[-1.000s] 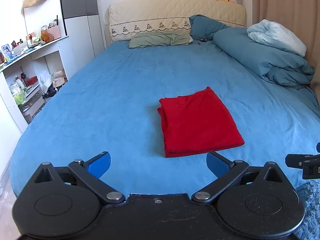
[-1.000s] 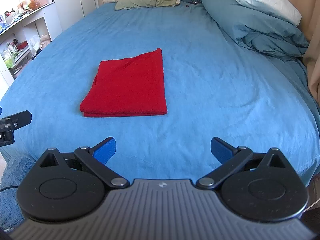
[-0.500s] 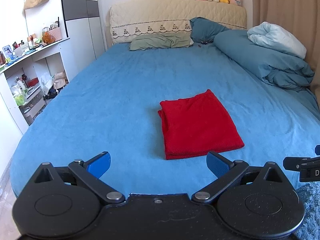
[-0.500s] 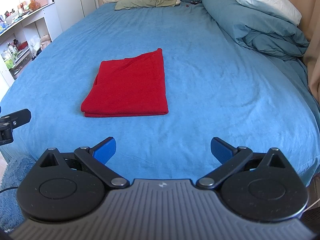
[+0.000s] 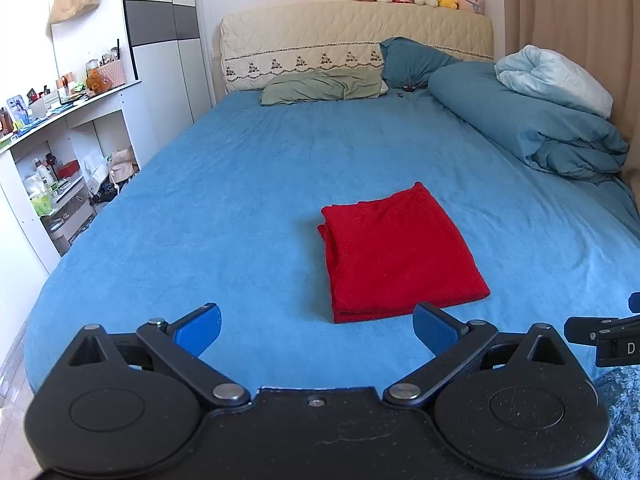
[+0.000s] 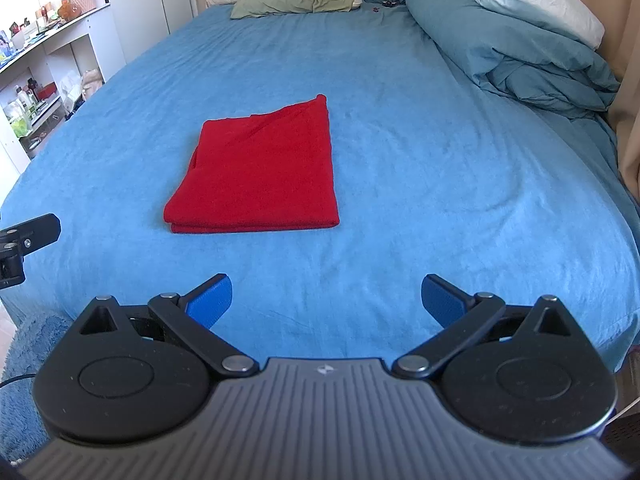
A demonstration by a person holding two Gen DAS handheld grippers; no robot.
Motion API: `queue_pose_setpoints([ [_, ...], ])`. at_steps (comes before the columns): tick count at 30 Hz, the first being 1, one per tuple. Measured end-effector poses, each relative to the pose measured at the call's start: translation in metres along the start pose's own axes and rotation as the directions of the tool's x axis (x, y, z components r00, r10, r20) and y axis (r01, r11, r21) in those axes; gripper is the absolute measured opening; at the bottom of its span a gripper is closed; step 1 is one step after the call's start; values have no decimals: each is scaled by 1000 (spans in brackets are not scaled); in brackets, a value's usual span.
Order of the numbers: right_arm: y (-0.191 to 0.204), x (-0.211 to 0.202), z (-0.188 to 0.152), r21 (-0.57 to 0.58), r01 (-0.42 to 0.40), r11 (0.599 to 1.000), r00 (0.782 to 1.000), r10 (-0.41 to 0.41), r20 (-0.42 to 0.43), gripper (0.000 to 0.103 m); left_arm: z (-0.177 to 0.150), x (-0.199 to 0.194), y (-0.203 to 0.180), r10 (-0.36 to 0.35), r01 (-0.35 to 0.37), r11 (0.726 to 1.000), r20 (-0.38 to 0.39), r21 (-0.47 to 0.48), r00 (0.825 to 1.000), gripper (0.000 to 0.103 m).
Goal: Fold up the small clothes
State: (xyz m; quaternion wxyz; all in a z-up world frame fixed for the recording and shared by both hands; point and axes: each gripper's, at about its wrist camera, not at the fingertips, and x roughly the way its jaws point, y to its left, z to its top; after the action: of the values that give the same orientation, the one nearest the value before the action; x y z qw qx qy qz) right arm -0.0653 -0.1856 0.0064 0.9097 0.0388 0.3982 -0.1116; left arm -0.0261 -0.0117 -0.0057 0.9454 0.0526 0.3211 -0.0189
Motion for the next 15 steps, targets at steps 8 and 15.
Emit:
queue_pose_setpoints([
  [8, 0, 0, -1, -1, 1, 1000, 1000, -1, 1, 103, 1, -1, 0, -2, 2, 1000, -2, -4, 1000, 103],
  [15, 1, 0, -1, 1, 1, 1000, 1000, -1, 1, 103, 2, -1, 1, -2, 2, 1000, -1, -5, 1000, 103],
])
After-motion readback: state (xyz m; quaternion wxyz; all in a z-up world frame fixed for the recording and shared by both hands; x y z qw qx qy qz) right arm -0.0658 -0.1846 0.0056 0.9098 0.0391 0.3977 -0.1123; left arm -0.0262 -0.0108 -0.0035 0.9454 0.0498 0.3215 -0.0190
